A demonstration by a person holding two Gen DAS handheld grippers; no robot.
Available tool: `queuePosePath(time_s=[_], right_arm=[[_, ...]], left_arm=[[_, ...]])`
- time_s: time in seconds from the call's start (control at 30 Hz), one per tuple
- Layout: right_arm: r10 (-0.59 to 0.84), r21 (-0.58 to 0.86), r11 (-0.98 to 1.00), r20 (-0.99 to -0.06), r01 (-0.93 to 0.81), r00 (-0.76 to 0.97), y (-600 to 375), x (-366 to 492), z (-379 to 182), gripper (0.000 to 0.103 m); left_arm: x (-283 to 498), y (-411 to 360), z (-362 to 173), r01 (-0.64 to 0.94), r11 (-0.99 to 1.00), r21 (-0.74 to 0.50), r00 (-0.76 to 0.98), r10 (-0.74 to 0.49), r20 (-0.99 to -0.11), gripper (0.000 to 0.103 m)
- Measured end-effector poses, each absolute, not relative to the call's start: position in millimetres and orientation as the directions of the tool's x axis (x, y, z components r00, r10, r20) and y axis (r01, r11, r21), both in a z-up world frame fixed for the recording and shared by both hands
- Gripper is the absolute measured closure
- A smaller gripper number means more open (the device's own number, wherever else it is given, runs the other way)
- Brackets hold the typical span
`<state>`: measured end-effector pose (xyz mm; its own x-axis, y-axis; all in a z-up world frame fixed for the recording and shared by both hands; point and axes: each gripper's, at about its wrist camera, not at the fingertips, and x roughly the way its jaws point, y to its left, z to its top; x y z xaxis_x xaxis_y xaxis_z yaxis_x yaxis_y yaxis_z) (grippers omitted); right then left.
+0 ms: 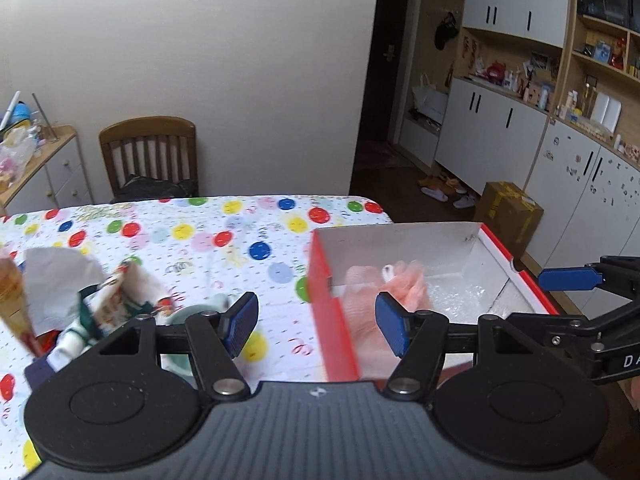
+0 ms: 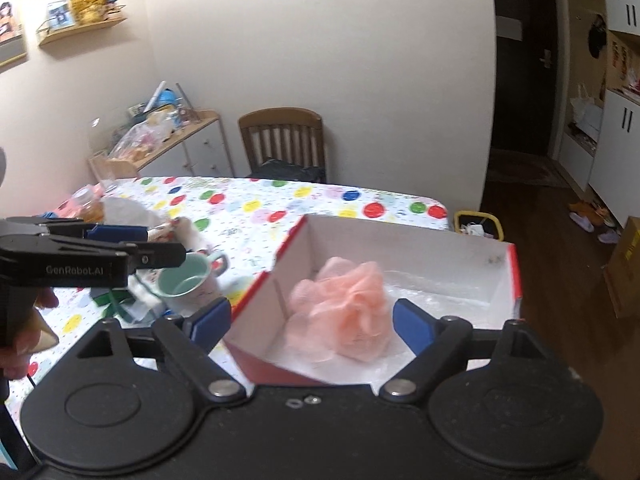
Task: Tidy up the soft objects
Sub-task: 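Release the bath puff and bubble wrap into the box, withdraw both tools, then move the left tool to the clear plastic bag while the right tool approaches the yellow sponge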
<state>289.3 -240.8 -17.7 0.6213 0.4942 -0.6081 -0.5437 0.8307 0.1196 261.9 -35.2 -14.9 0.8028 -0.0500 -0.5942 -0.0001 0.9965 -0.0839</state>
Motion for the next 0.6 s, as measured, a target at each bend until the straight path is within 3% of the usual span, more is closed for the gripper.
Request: queuePosePath(time_s=[0.33,0.6], right_arm=[[0.532,0.149,0.806,-0.607,-0.573,0.591,-205,255,-31,0.013],[0.505,0.113,0.799,-0.659,-0.591,0.557,-172,237,-62,0.013]], left_arm=[[217,22,-24,-0.039,0.996,-0.085,0.811,-0.018,-0.585,0.039],[198,51,-47,0.0,0.997,-0.076,0.79,-0.047,-0.611,0.039]])
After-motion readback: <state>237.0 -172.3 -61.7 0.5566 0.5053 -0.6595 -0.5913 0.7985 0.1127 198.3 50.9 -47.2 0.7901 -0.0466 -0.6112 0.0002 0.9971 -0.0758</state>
